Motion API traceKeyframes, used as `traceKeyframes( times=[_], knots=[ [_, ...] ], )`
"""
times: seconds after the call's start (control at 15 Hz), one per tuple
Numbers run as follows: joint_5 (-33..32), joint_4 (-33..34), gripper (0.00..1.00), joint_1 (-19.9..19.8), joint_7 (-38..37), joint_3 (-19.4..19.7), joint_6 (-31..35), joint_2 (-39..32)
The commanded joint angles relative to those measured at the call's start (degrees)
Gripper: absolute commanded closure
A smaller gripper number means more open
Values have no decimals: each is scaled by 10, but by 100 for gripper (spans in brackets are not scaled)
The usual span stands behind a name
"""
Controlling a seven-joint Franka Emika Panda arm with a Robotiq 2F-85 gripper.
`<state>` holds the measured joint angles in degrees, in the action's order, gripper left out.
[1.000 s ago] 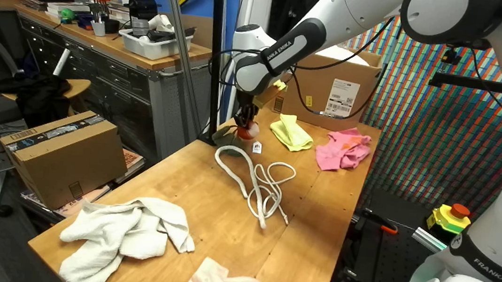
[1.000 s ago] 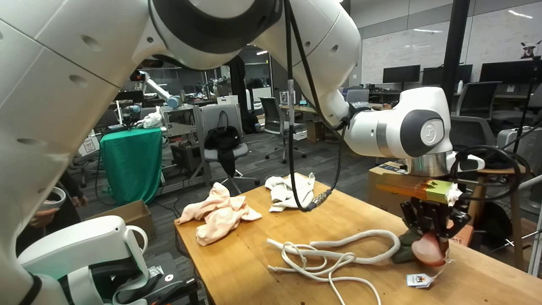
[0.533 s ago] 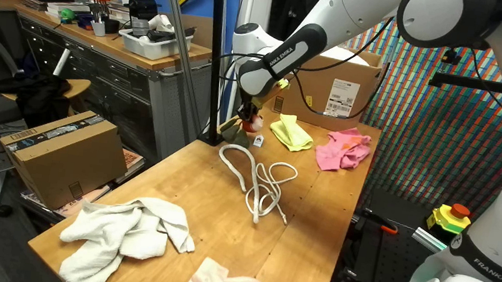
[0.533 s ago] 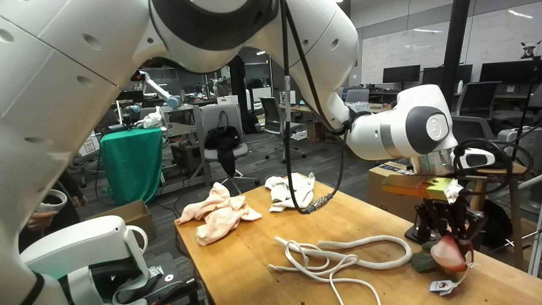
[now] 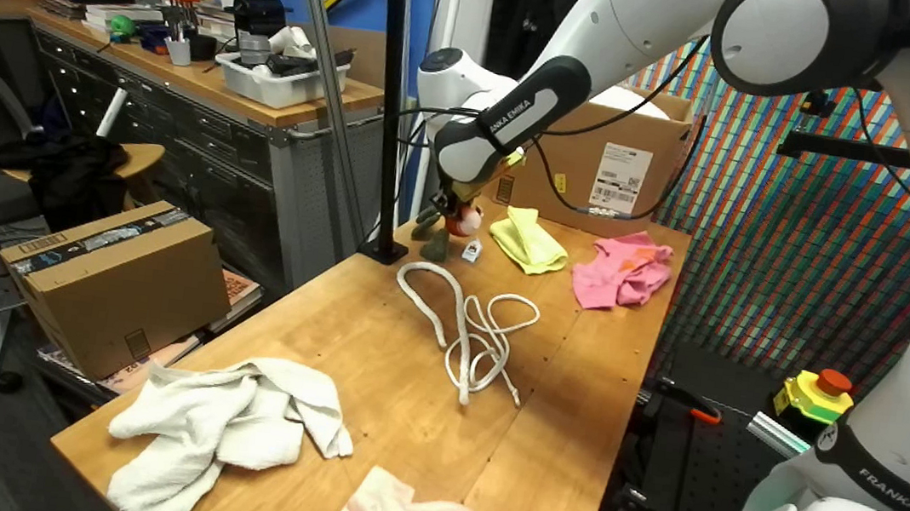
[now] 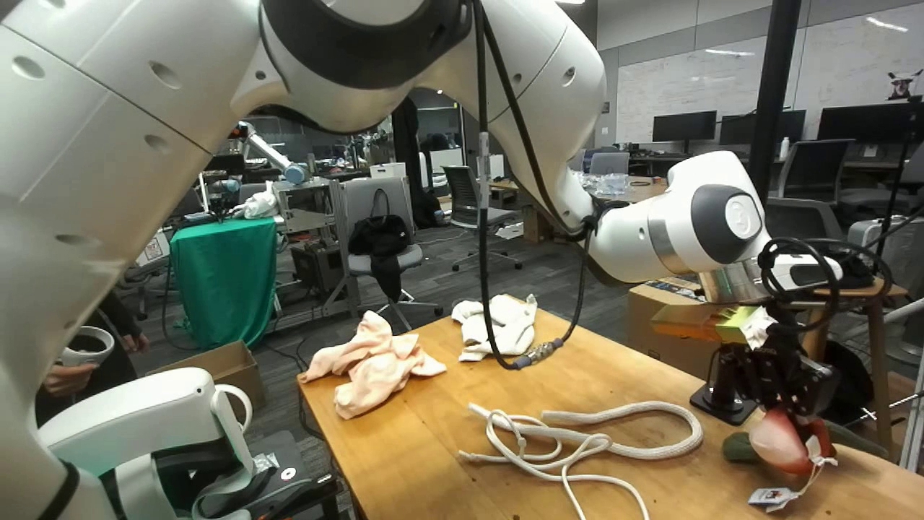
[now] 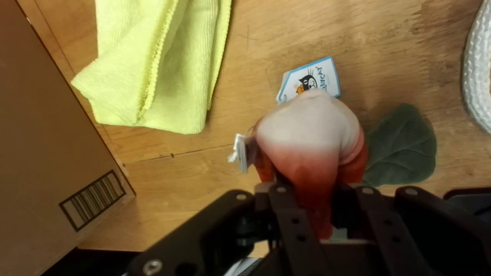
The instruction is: Move the white towel to the left, move the yellow towel to the right, move the pink t-shirt to the right, move the peach t-shirt to the right, move the radish to the right, separate the two white ropes
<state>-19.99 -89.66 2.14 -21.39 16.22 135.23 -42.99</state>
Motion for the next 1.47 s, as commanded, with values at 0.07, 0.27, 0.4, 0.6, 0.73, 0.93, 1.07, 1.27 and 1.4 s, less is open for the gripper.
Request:
traceKeyframes(
  times=[0.07, 0.27, 0.4, 0.6, 0.73, 0.93, 1.07, 1.27, 1.4],
  knots=[
    [-10, 18, 86, 14, -31, 14, 1, -16],
    [-6, 26, 86, 18, -57, 17, 2, -25],
    [-6, 33, 86, 21, -75, 20, 1, -32],
    [-7, 41, 86, 26, -98, 27, 4, -41],
    [-9, 44, 87, 29, -111, 33, 4, -46],
    [-2, 44, 56, 28, -115, 32, 2, -46],
    [-5, 41, 53, 30, -117, 33, 2, -44],
    [-8, 33, 31, 32, -114, 33, 3, -36],
    [-10, 26, 15, 34, -113, 34, 2, -29]
  ],
)
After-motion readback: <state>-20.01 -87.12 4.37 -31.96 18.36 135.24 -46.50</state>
